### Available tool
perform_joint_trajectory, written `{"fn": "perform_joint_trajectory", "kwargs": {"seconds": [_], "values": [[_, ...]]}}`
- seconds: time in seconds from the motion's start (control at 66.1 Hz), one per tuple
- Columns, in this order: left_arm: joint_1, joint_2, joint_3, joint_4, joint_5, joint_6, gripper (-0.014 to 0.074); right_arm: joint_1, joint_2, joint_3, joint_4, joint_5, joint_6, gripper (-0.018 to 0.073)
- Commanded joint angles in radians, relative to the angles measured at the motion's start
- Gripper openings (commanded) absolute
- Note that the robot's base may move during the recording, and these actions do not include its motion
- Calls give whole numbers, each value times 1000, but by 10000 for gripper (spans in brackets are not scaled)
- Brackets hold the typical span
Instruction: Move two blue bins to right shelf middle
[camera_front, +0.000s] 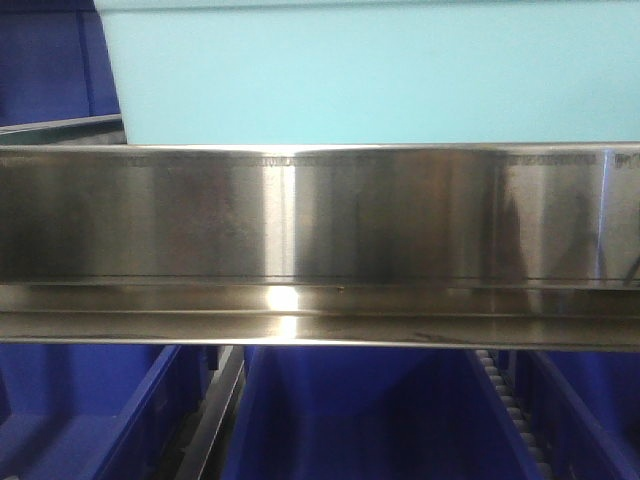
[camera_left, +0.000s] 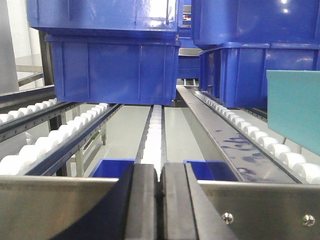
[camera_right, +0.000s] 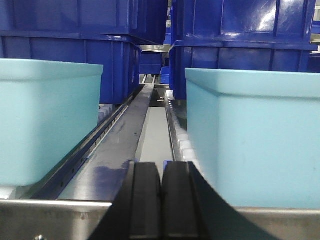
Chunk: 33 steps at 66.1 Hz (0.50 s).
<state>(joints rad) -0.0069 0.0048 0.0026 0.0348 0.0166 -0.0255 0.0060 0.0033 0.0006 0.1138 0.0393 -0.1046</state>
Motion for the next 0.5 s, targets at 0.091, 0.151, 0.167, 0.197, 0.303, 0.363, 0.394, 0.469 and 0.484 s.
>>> {"fn": "perform_joint_trajectory", "kwargs": {"seconds": [0.091, 0.151, 0.167, 0.197, 0.303, 0.363, 0.394, 0.469, 0.484], "values": [[-4, -5, -3, -5, -17, -1, -111, -3, -3, -1, 3, -19, -4, -159], [-4, -5, -3, -5, -17, -1, -111, -3, -3, -1, 3, -19, -4, -159], [-4, -5, -3, -5, -17, -1, -111, -3, -3, -1, 3, -19, -4, -159], [-4, -5, -3, -5, -17, -1, -111, -3, -3, -1, 3, -19, -4, -159], [-4, -5, -3, -5, -17, -1, -111, -3, -3, -1, 3, -19, -4, -159], [-4, -5, -3, -5, -17, -1, -111, -3, -3, -1, 3, -19, -4, -159], [-4, -5, -3, -5, -17, -1, -111, -3, -3, -1, 3, -19, -4, -159], [-4, -5, -3, -5, -17, -1, -111, -3, -3, -1, 3, -19, -4, -159], [-4, -5, -3, -5, -17, -1, -111, -3, -3, -1, 3, -19, -4, -159]]}}
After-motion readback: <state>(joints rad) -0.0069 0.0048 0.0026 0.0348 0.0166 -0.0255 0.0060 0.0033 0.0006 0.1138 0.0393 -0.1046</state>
